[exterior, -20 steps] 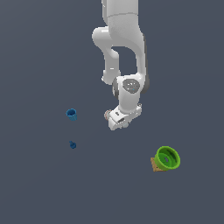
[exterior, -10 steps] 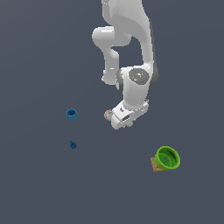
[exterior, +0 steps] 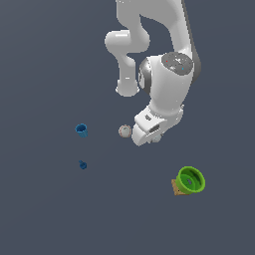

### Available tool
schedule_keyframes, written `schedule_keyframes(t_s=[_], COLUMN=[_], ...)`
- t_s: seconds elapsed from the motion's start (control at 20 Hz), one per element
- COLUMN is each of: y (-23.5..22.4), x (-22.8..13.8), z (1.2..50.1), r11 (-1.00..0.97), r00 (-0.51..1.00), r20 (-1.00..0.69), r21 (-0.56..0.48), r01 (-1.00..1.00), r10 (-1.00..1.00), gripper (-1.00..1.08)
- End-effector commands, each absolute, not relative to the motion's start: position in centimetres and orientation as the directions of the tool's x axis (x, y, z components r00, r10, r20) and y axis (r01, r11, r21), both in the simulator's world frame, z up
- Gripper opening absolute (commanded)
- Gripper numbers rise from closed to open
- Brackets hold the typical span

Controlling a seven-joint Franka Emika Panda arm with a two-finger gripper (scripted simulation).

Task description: Pick up a designated object from a clutter of objects.

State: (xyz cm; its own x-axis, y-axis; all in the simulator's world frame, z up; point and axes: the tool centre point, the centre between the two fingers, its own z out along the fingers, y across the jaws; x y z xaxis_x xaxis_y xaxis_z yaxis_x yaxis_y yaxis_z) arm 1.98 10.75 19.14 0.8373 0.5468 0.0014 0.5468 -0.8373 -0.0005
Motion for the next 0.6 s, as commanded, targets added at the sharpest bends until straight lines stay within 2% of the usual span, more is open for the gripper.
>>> schedule_keyframes(t_s=[0.0, 0.55], y=[11.2, 13.1], x=[3.1, 7.5], z=[21.4, 29.8], r11=[-0.837, -0.837], r00=[0.837, 0.837], r20=[0.001, 0.001], r21=[-0.001, -0.001], r01=[0.547, 0.547], r10=[0.547, 0.547], gripper=[-1.00, -1.00])
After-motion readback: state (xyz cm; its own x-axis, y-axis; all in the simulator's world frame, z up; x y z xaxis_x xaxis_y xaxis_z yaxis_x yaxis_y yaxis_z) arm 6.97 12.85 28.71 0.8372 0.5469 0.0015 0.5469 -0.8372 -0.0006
